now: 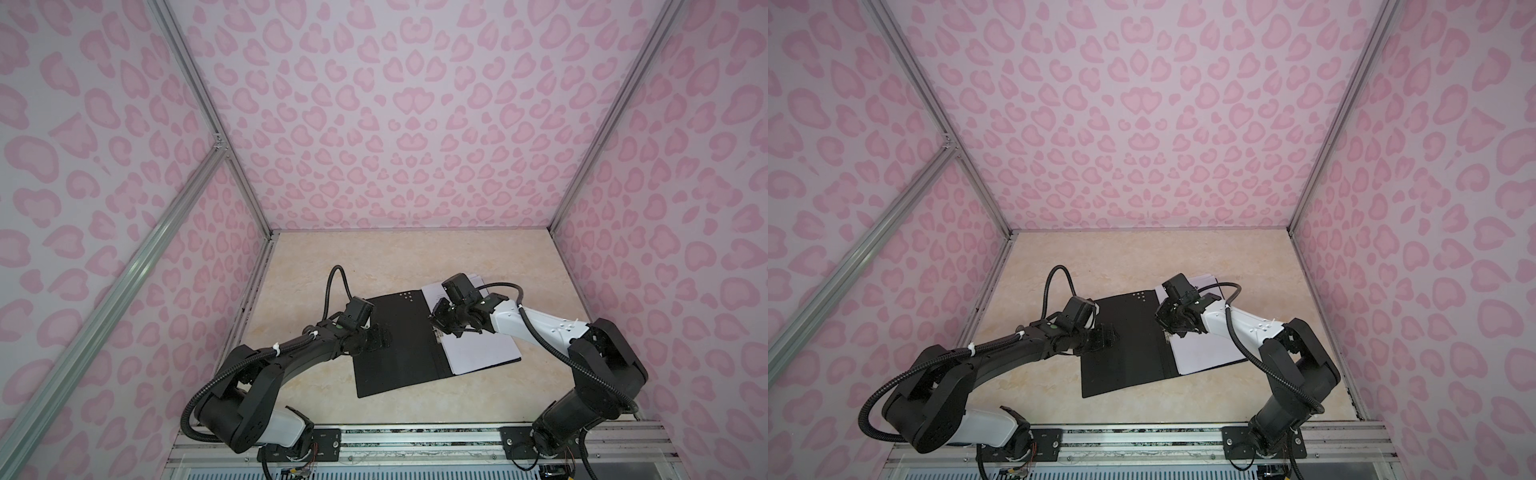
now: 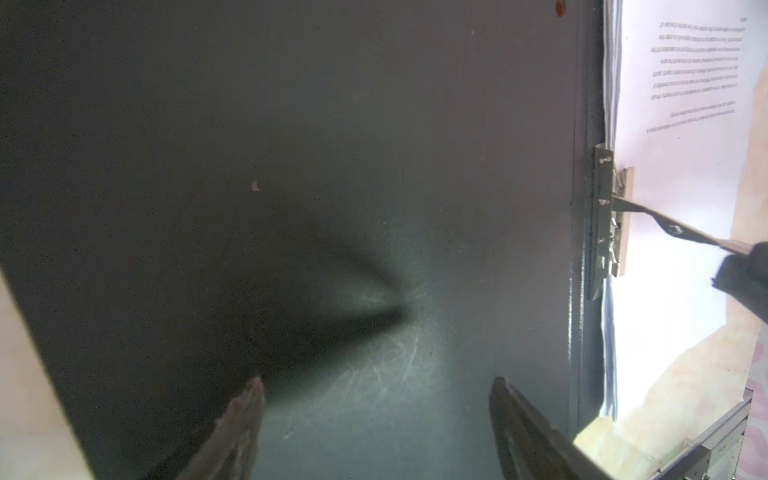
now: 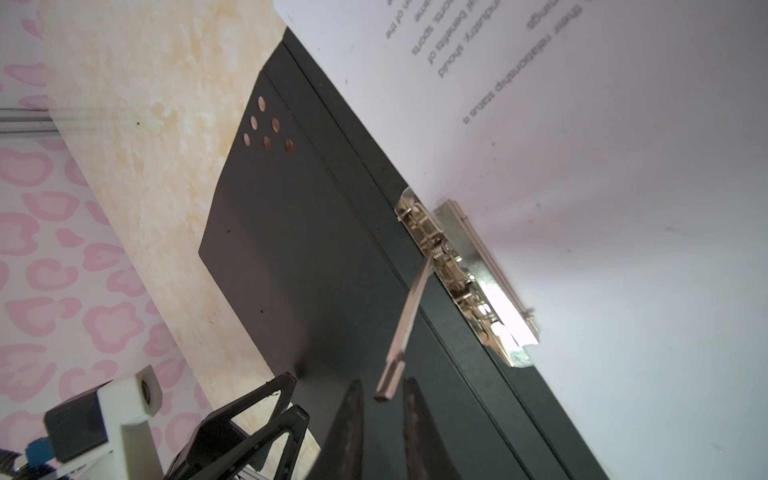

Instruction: Put the files into the folder

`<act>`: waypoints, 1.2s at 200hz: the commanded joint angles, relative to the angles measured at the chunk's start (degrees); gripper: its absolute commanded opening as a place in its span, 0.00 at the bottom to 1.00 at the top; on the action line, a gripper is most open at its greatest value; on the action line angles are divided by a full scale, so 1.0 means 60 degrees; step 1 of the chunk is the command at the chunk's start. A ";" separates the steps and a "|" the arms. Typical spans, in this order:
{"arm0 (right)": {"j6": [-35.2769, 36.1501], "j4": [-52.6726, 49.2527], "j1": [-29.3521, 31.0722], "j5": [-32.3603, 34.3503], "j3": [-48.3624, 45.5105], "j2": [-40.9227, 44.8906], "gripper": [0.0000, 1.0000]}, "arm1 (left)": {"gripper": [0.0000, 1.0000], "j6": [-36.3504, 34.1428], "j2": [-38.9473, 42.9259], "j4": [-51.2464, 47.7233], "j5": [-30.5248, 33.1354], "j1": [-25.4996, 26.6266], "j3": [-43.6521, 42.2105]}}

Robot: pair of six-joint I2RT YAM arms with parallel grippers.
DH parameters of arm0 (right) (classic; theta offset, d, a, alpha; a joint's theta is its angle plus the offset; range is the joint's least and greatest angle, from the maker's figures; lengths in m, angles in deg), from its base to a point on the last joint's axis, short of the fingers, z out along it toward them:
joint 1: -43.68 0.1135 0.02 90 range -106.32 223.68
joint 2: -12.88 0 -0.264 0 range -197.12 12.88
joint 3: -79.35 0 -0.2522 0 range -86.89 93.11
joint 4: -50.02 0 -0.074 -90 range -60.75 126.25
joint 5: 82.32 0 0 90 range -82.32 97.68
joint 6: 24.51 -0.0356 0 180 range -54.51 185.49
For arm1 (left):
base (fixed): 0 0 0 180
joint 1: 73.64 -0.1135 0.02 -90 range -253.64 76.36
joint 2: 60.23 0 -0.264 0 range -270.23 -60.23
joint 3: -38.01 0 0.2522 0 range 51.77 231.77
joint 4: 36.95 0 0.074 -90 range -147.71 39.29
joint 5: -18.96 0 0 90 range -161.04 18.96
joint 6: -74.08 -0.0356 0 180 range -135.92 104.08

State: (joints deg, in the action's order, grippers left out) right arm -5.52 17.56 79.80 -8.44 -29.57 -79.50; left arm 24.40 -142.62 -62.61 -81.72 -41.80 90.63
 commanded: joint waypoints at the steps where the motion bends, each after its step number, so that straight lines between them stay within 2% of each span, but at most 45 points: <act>1: -0.0035 0.0026 0.0012 0.0035 -0.0067 -0.0028 0.19 | 0.87 -0.0095 -0.0096 0.0185 0.0007 -0.0018 0.0005; 95: -0.0057 0.0129 -0.0019 -0.0009 -0.0383 0.0117 0.10 | 0.86 -0.0039 -0.0180 0.0213 -0.0039 -0.0012 0.0027; 175: -0.0017 0.0465 -0.0145 -0.0180 -0.0645 0.0122 0.14 | 0.86 0.0037 -0.0290 0.0240 -0.0161 -0.0018 0.0057; 240: 0.0007 0.0568 -0.0189 -0.0214 -0.0721 0.0153 0.11 | 0.86 0.0048 -0.0294 0.0234 -0.0162 -0.0018 0.0052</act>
State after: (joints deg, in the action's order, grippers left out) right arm -5.84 20.53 78.82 -9.93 -33.33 -78.45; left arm 24.59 -143.94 -61.06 -82.35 -41.80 90.69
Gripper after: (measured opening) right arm 0.119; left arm 0.864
